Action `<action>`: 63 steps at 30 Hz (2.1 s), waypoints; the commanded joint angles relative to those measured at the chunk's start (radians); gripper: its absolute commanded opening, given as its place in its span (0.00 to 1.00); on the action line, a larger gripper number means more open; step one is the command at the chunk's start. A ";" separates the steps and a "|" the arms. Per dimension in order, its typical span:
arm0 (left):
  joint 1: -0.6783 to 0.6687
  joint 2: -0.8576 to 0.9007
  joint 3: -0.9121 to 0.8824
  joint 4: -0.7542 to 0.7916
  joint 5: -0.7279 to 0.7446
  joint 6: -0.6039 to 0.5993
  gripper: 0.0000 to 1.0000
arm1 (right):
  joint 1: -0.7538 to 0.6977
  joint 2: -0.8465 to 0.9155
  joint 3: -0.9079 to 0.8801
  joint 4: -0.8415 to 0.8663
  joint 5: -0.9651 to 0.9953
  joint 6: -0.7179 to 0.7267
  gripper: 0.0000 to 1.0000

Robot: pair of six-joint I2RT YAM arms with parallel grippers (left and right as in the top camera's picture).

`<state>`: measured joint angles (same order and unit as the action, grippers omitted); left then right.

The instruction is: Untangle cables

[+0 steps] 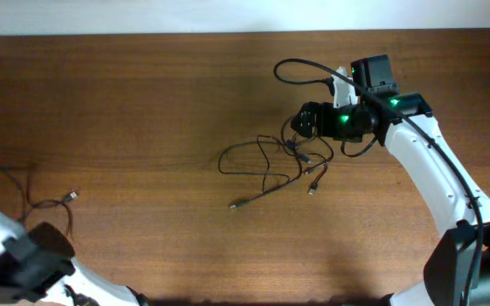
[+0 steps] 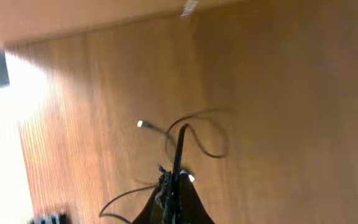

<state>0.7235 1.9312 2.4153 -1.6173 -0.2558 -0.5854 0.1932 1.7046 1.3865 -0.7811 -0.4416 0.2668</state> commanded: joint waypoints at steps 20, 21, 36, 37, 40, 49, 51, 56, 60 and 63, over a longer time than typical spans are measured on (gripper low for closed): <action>0.110 -0.024 -0.821 0.580 -0.018 -0.208 0.99 | 0.002 -0.001 0.000 -0.029 0.011 -0.001 0.99; 0.110 -0.045 -0.788 0.563 -0.018 -0.208 0.99 | 0.002 -0.001 0.000 -0.028 0.014 -0.001 0.99; -0.257 -0.563 -0.672 0.563 0.384 0.239 1.00 | -0.029 -0.044 0.046 -0.063 0.016 0.000 0.99; -0.308 -0.563 -0.672 0.543 0.393 0.243 0.99 | -0.042 -0.058 0.061 -0.080 0.016 0.000 0.99; -0.540 -0.538 -0.692 0.498 0.394 0.267 0.96 | -0.110 -0.122 0.107 -0.151 0.017 -0.001 0.99; -0.982 -0.275 -0.708 0.576 0.391 0.311 0.89 | -0.246 -0.154 0.109 -0.281 0.029 -0.053 0.99; -1.033 -0.201 -0.708 0.588 0.391 0.309 0.85 | -0.246 -0.154 0.109 -0.293 0.040 -0.055 0.99; -1.114 -0.085 -0.708 0.588 0.391 0.248 0.83 | -0.246 -0.148 0.104 -0.300 0.058 -0.076 0.99; -1.147 -0.030 -0.708 0.594 0.391 0.162 0.83 | -0.246 -0.135 0.104 -0.302 0.058 -0.076 0.99; -1.173 0.019 -0.710 0.616 0.391 0.151 0.79 | -0.246 -0.122 0.103 -0.302 0.058 -0.076 0.99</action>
<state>-0.4282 1.9026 1.7119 -1.0157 0.1310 -0.3904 -0.0490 1.5627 1.4864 -1.0817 -0.3996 0.2028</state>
